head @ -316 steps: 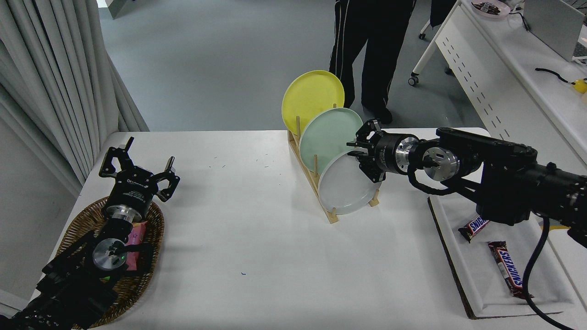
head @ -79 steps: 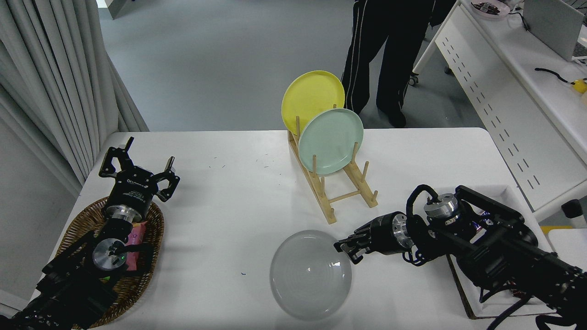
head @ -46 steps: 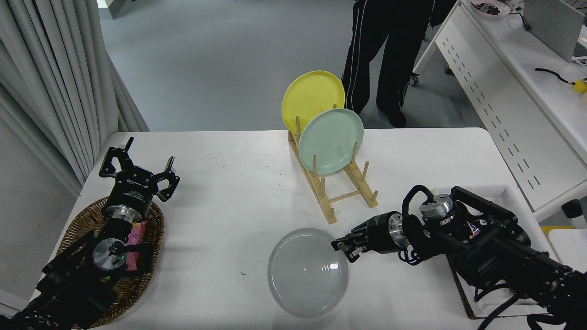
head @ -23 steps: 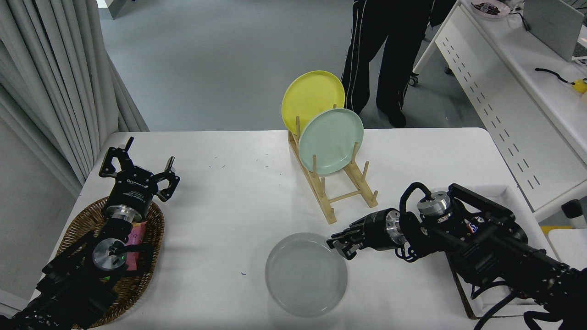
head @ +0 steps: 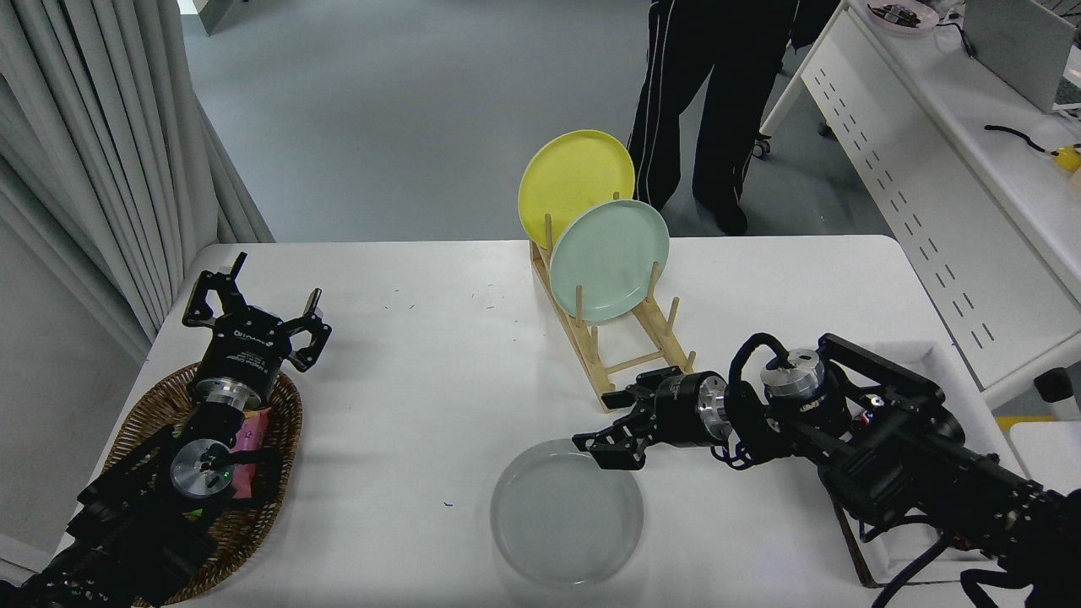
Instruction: Place the plate on the table
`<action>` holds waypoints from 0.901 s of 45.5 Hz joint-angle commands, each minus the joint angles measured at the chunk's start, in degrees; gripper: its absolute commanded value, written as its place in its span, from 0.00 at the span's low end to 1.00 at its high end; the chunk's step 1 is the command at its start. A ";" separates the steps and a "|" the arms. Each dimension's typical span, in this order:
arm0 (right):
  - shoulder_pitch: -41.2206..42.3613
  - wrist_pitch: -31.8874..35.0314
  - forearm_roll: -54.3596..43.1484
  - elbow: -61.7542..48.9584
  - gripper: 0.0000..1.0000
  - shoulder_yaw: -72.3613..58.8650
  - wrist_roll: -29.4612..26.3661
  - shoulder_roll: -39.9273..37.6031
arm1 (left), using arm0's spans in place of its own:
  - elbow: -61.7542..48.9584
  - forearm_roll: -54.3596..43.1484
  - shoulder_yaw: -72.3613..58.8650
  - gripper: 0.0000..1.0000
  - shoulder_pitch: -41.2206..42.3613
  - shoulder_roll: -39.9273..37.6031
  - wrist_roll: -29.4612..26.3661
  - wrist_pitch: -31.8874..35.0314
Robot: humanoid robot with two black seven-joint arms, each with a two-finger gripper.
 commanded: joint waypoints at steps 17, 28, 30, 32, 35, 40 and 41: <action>-3.11 14.33 -22.92 12.68 1.00 23.99 2.28 -1.25 | 0.00 0.00 0.00 1.00 0.00 0.00 0.00 0.00; -7.85 7.93 -44.36 14.35 1.00 40.07 4.30 -0.73 | 0.00 0.00 0.00 1.00 0.00 0.00 0.00 0.00; -8.56 4.68 -47.44 14.35 1.00 41.92 6.14 -0.11 | 0.00 0.00 0.00 1.00 0.00 0.00 0.00 0.00; -9.08 2.21 -49.73 14.27 1.00 42.46 8.60 0.06 | 0.00 0.00 0.00 1.00 0.00 0.00 0.00 0.00; -10.14 0.89 -51.84 14.18 1.00 42.46 13.43 -0.02 | 0.00 0.00 0.00 1.00 0.00 0.00 0.00 0.00; -13.21 0.97 -54.57 14.18 1.00 42.55 22.57 -0.29 | 0.00 0.00 0.00 1.00 0.00 0.00 0.00 0.00; -13.91 1.15 -55.27 14.18 1.00 42.46 24.24 -0.29 | 0.00 0.00 0.00 1.00 0.00 0.00 0.00 0.00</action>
